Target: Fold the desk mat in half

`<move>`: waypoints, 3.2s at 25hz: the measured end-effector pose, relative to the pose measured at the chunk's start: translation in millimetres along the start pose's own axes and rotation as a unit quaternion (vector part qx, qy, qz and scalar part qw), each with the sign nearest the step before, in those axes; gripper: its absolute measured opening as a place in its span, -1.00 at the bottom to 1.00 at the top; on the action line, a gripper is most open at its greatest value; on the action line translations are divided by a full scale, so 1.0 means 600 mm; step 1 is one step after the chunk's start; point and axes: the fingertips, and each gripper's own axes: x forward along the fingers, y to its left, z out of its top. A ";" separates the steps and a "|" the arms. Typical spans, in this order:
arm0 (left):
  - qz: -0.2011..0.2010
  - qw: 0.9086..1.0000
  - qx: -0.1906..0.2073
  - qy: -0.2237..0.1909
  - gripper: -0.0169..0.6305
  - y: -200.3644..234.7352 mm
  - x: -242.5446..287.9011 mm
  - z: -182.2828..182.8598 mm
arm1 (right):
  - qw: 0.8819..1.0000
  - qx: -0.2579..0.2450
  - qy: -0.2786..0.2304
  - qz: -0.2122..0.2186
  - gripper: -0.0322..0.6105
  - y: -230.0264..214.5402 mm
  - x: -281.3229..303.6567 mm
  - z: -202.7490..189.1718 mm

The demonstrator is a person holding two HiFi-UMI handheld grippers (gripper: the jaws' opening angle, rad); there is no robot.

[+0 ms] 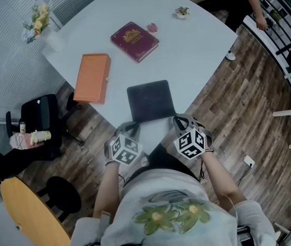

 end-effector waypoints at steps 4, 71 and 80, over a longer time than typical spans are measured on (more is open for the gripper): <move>0.015 1.000 -0.010 -0.011 -0.89 0.016 -0.004 0.016 | 1.000 0.009 -0.007 -0.004 -0.81 -0.009 -0.003 0.007; 0.085 0.980 -0.129 -0.122 -0.89 0.200 -0.019 0.159 | 0.995 0.025 -0.093 -0.009 -0.81 -0.178 0.044 0.150; 0.086 0.980 -0.139 -0.117 -0.89 0.224 -0.001 0.163 | 0.995 0.031 -0.091 -0.003 -0.81 -0.196 0.073 0.159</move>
